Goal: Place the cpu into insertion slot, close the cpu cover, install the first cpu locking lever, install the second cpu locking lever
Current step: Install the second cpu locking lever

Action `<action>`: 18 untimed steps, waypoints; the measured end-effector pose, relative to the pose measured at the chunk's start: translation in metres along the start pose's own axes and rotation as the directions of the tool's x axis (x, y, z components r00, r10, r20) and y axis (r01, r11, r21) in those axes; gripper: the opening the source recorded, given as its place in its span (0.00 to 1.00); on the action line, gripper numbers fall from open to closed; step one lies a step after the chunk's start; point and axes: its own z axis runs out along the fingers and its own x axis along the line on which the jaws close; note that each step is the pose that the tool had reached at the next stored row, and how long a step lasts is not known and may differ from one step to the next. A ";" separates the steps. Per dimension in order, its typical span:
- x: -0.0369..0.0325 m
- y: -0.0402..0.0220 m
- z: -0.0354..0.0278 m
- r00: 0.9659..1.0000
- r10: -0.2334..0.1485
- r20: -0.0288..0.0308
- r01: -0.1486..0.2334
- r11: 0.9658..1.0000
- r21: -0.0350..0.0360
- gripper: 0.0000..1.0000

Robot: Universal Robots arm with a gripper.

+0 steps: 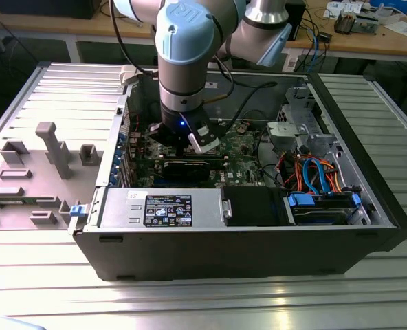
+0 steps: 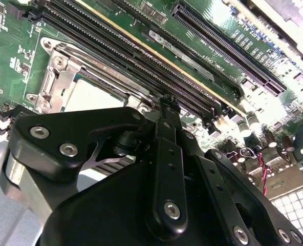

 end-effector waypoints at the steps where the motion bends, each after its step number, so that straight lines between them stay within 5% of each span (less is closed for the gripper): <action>1: 0.0010 0.0001 0.0002 1.000 0.000 0.000 0.000 1.000 -0.001 0.11; 12: 0.0020 0.0024 0.0030 1.000 0.000 0.000 0.000 1.000 -0.002 0.11; 18: 0.0020 0.0049 -0.0091 1.000 0.002 -0.010 -0.002 1.000 -0.003 0.11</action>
